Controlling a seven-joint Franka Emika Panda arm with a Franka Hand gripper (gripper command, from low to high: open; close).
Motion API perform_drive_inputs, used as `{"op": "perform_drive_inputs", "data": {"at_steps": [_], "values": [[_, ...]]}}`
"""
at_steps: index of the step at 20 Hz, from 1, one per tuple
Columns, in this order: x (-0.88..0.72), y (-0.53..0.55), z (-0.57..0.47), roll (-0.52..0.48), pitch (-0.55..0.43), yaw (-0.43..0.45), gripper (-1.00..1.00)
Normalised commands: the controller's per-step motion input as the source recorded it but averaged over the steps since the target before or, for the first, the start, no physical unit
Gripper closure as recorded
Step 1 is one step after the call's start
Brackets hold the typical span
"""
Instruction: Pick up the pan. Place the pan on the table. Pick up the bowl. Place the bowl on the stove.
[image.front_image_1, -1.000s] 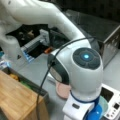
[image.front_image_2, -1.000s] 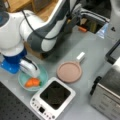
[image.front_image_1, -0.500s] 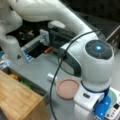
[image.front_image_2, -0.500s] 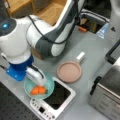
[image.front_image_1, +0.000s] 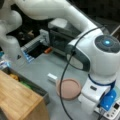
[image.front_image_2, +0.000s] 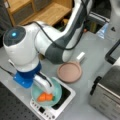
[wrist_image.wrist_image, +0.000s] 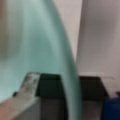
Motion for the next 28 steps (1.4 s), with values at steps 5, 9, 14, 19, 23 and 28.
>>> {"op": "perform_drive_inputs", "data": {"at_steps": [5,9,14,19,23,28], "values": [[-0.16,0.21,-0.17,-0.079,-0.137,-0.036,1.0],[-0.18,0.03,-0.17,-0.064,-0.156,-0.05,1.0],[-0.25,-0.04,-0.16,-0.051,-0.172,-0.047,1.0],[-0.36,-0.05,-0.21,-0.046,-0.203,-0.044,1.0],[-0.4,-0.04,-0.24,-0.047,-0.24,-0.033,1.0],[-0.5,-0.07,-0.32,-0.063,-0.25,-0.019,1.0]]}}
